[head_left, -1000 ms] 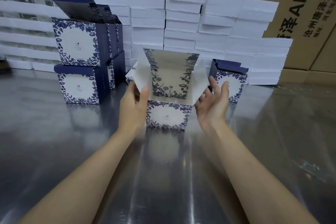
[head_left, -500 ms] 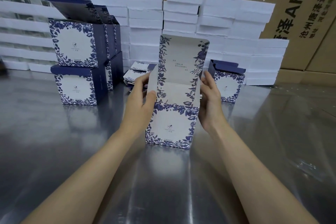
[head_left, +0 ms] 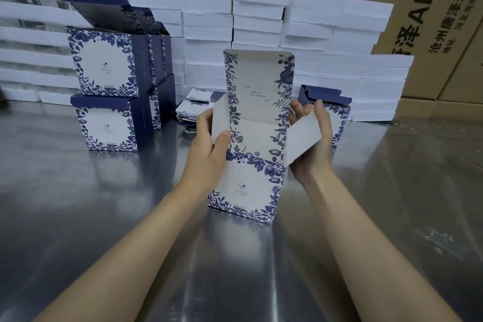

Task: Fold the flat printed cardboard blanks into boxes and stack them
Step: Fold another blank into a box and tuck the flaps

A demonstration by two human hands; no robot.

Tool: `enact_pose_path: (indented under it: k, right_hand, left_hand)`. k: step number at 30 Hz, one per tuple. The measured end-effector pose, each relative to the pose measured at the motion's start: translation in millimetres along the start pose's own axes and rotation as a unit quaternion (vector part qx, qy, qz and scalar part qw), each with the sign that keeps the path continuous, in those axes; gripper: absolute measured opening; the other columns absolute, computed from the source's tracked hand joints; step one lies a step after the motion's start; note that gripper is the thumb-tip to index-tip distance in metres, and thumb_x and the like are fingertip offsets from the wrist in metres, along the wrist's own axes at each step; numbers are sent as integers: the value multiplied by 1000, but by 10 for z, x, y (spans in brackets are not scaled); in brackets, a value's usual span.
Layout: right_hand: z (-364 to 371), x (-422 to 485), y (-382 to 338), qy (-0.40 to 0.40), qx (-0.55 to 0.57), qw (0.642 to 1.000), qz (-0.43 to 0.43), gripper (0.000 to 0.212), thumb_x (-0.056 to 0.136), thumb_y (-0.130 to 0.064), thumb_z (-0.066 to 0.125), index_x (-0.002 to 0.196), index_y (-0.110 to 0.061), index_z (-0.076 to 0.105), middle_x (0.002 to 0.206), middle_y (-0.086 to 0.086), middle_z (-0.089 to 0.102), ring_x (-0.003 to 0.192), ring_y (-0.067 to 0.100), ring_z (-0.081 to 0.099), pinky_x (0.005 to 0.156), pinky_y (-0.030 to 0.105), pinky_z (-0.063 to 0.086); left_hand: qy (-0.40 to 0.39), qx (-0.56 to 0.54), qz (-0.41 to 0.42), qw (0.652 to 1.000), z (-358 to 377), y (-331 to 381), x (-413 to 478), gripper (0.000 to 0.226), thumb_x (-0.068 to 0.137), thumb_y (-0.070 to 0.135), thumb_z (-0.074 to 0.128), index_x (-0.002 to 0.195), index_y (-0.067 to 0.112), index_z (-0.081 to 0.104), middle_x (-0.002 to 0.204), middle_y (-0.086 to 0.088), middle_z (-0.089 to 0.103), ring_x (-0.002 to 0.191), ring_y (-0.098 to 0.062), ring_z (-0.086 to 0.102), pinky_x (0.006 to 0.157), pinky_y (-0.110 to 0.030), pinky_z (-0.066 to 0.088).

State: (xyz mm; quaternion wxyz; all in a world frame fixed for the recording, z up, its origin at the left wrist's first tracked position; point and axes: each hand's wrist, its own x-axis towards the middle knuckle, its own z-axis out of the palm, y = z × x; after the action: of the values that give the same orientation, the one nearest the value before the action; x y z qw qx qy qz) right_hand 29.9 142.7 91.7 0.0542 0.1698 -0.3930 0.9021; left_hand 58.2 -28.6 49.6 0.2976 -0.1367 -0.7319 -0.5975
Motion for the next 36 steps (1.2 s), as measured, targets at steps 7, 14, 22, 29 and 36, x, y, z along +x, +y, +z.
enact_pose_path:
  k: [7, 14, 22, 29, 36]
  right_hand:
    - [-26, 44, 43, 11, -5, 1000, 14, 54, 104, -37, 30, 62, -16, 57, 115, -1, 65, 111, 12, 61, 100, 32, 41]
    - [-23, 95, 184, 63, -167, 980, 88, 38, 102, -39, 43, 127, -16, 61, 126, 5, 66, 118, 24, 61, 106, 44, 43]
    - [-44, 52, 141, 84, -240, 963, 93, 49, 91, -5, 44, 132, -28, 57, 130, -7, 57, 116, 21, 59, 86, 29, 45]
    - [-85, 147, 33, 49, -333, 934, 124, 54, 84, 3, 41, 126, -25, 61, 100, 5, 54, 69, 22, 43, 54, 25, 35]
    - [-67, 201, -46, -23, -334, 914, 229, 74, 80, -6, 46, 144, -42, 36, 85, -5, 59, 57, 15, 53, 48, 22, 42]
  left_hand:
    - [-2, 2, 6, 1000, 18, -4, 1, 40, 90, 30, 40, 130, 23, 35, 106, 13, 60, 79, 11, 54, 63, -6, 39]
    - [-4, 27, 54, 998, 53, 22, -59, 31, 92, 32, 44, 122, 38, 41, 116, 27, 56, 100, 9, 55, 72, -4, 39]
    - [-53, 68, 194, 977, -104, -91, 11, 72, 102, 54, 17, 85, 2, 64, 96, -7, 66, 104, -18, 56, 96, -24, 37]
    - [-28, 84, 179, 980, -51, -98, 38, 42, 100, 25, 22, 67, 12, 46, 71, -9, 51, 78, -28, 48, 73, -44, 39]
    - [15, 198, 153, 968, 26, -72, 22, 48, 96, 32, 19, 69, 3, 47, 72, -8, 50, 79, -21, 45, 64, -31, 33]
